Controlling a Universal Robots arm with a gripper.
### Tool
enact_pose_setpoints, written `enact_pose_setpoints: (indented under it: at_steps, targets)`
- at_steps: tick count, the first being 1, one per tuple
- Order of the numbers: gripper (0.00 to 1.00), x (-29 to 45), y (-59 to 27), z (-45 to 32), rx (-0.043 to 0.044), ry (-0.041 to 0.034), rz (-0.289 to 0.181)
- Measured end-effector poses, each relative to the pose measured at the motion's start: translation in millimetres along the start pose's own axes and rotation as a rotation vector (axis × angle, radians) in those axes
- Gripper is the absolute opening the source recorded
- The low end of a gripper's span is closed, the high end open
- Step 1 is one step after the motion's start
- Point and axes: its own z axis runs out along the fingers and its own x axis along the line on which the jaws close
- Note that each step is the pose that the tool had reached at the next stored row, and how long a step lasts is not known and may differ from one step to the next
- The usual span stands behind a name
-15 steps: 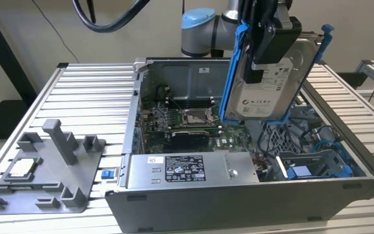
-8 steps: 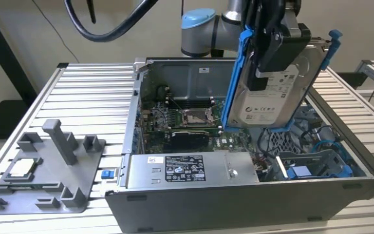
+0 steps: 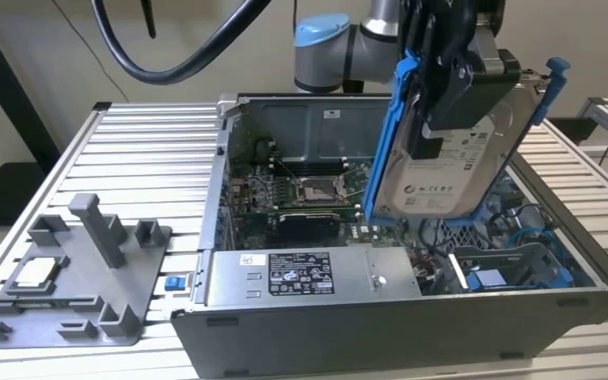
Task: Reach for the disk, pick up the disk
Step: 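Pick up the disk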
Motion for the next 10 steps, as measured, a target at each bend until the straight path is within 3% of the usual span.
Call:
enact_pose_setpoints:
  at_steps: [6,10]
  targets:
    - [0.0,3.7,-1.9,0.2,0.0,-0.0001,0.0]
    - [0.0,3.5,-9.9,0.8,-0.0002,-0.0001,0.0]
